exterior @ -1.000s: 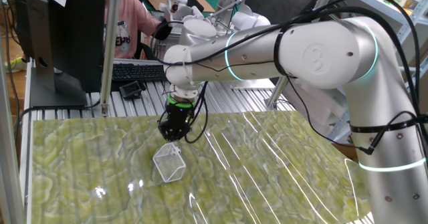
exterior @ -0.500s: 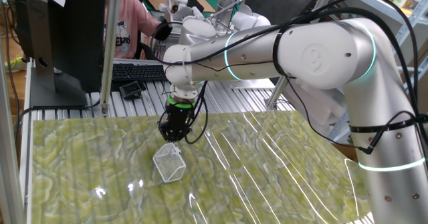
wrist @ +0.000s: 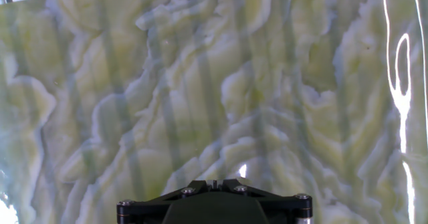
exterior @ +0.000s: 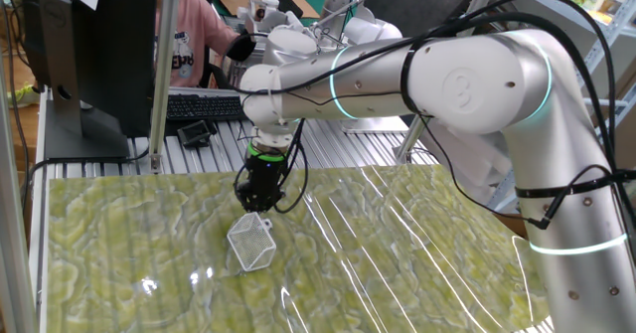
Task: Push the soccer ball into the goal
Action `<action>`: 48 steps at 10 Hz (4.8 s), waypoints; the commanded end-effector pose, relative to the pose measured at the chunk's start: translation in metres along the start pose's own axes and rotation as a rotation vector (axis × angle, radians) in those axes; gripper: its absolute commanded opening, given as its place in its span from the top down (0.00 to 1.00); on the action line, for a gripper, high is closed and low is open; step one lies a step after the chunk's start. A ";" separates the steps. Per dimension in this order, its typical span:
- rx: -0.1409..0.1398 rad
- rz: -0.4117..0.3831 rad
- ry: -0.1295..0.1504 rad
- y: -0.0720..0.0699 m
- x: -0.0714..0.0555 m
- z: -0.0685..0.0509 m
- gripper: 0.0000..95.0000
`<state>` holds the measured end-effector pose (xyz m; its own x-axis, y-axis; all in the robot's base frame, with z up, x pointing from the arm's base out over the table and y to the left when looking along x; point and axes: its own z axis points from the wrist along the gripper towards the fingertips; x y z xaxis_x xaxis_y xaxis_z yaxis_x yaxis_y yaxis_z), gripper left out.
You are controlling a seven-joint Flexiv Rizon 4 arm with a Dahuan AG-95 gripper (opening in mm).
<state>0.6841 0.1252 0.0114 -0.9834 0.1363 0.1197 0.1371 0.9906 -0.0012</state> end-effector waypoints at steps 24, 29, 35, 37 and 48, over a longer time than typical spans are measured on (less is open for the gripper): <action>0.051 -0.148 -0.075 -0.042 -0.018 -0.033 1.00; 0.094 -0.230 -0.073 -0.043 -0.018 -0.032 1.00; 0.014 -0.207 -0.062 -0.042 -0.017 -0.031 1.00; 0.022 -0.231 -0.063 -0.042 -0.017 -0.031 1.00; 0.032 -0.273 -0.066 -0.042 -0.017 -0.031 1.00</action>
<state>0.6999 0.0807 0.0392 -0.9893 -0.1356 0.0541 -0.1364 0.9906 -0.0098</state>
